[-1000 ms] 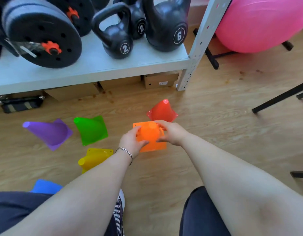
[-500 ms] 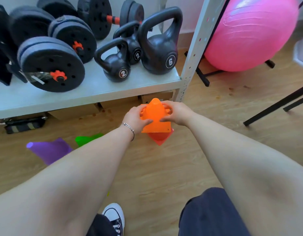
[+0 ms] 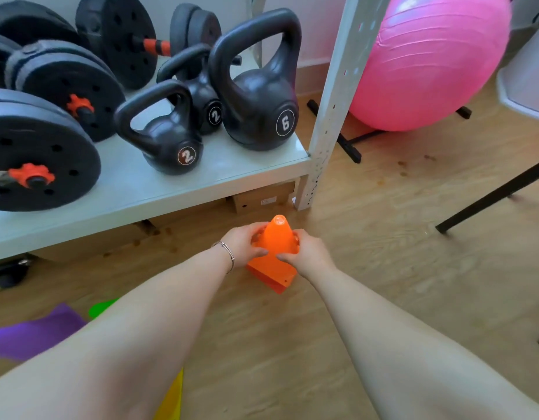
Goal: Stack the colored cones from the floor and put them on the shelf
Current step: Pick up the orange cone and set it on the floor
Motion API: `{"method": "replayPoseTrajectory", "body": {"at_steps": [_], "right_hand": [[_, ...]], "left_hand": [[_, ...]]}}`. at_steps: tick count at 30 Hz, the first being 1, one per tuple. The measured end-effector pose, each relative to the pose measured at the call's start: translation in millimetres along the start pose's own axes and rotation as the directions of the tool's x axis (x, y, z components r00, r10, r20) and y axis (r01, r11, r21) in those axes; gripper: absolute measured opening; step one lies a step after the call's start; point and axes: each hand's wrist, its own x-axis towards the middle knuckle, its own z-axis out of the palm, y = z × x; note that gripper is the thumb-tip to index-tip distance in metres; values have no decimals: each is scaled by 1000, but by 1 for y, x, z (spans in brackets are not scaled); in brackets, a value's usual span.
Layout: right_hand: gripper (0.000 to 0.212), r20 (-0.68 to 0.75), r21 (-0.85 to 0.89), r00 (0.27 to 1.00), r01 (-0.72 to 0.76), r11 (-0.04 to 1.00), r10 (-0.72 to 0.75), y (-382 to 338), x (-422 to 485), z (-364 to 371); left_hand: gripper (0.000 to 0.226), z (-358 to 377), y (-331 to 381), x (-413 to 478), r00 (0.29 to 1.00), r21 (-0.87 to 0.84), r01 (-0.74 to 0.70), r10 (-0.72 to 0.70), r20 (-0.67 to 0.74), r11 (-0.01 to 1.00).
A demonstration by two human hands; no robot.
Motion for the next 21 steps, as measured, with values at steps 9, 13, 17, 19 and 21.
{"method": "replayPoseTrajectory", "body": {"at_steps": [9,13,17,19,21], "right_hand": [[66,38,-30,996,-80,996,81,20,15,35],[65,59,-68,996,-58,996,62,23,21,43],[64,71,-92,995,-60,994,67,25,27,52],[64,78,-87,995,-57,995,64,26,30,56],[66,82,-71,994,-65,995,71,28,31,59]], "left_hand": [[73,22,-18,29,992,118,-47,33,121,992],[75,33,-31,31,997,83,-15,8,82,996],[76,45,-41,35,999,43,5,-7,42,999],[77,48,-45,37,999,29,11,-12,37,1000],[76,50,-49,40,999,25,8,-9,45,1000]]}}
